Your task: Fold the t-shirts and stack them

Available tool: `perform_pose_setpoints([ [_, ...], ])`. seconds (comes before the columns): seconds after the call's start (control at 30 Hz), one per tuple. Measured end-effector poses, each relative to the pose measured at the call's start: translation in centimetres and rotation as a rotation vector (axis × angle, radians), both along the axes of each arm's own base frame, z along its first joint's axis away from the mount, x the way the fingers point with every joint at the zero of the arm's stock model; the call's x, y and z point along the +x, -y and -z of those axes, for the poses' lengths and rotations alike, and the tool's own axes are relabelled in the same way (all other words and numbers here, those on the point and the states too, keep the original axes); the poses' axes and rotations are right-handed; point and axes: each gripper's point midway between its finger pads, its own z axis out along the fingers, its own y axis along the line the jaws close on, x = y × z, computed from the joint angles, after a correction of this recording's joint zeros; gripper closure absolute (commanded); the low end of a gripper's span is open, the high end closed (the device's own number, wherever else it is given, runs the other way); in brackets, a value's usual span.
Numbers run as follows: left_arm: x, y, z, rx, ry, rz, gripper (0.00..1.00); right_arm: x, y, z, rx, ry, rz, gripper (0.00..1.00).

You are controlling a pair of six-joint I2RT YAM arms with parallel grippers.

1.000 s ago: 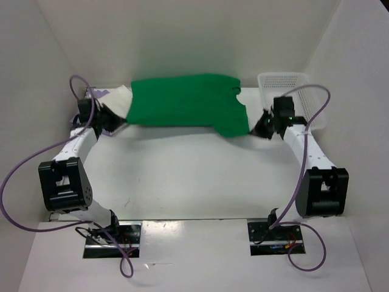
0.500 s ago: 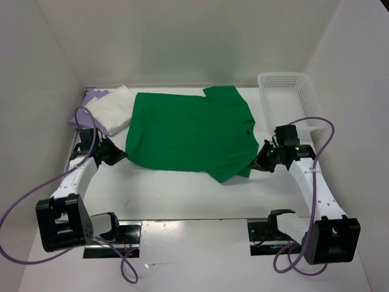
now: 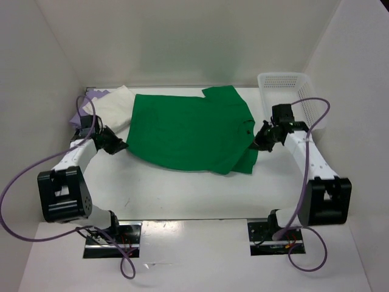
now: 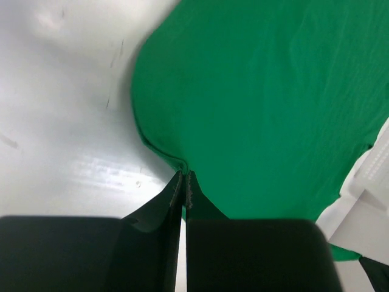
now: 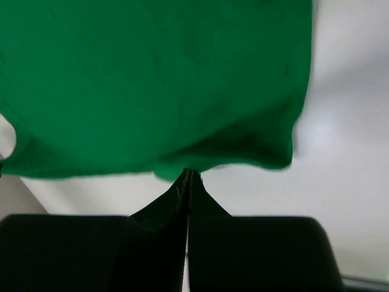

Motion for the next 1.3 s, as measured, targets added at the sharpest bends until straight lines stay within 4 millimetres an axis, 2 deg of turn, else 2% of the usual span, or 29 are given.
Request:
perform_pose_setpoints([
  [0.13,2.7,-0.5,0.4,-0.006,0.001,-0.010,0.95,5.5,1.5,0.6,-0.049,0.032,0.025,1.00],
  [0.23,4.5,-0.6,0.6,-0.003,0.014,-0.004,0.95,8.6,2.3,0.6,-0.073,0.069,0.038,1.00],
  [0.63,10.0,-1.3,2.1,-0.005,0.017,-0.017,0.95,17.2,3.2,1.0,-0.120,0.140,0.042,1.00],
  [0.8,12.0,-1.4,2.9,-0.001,0.017,-0.014,0.92,19.5,3.6,2.1,-0.143,0.142,0.045,1.00],
  [0.87,12.7,-1.3,3.3,0.004,0.016,-0.011,0.82,20.1,3.8,2.9,-0.153,0.134,0.046,1.00],
  [1.0,13.4,-1.0,4.4,0.007,0.007,-0.011,0.73,20.3,4.0,4.9,-0.168,0.095,0.044,1.00],
  [1.07,13.5,-0.8,4.6,0.001,0.000,-0.020,0.67,20.3,4.1,5.2,-0.172,0.089,0.045,0.99],
  [1.13,13.7,-0.9,4.4,0.003,0.009,-0.026,0.57,20.4,4.2,5.1,-0.174,0.092,0.047,0.91],
  [1.17,13.8,-1.0,4.2,0.004,0.019,-0.030,0.55,20.5,4.2,5.0,-0.174,0.096,0.048,0.80],
  [1.27,13.8,-1.3,2.9,0.018,0.050,-0.054,0.52,20.7,4.2,4.5,-0.176,0.111,0.052,0.66],
  [1.3,13.4,-1.4,2.4,0.024,0.059,-0.062,0.52,20.7,4.2,4.2,-0.176,0.118,0.052,0.65],
])
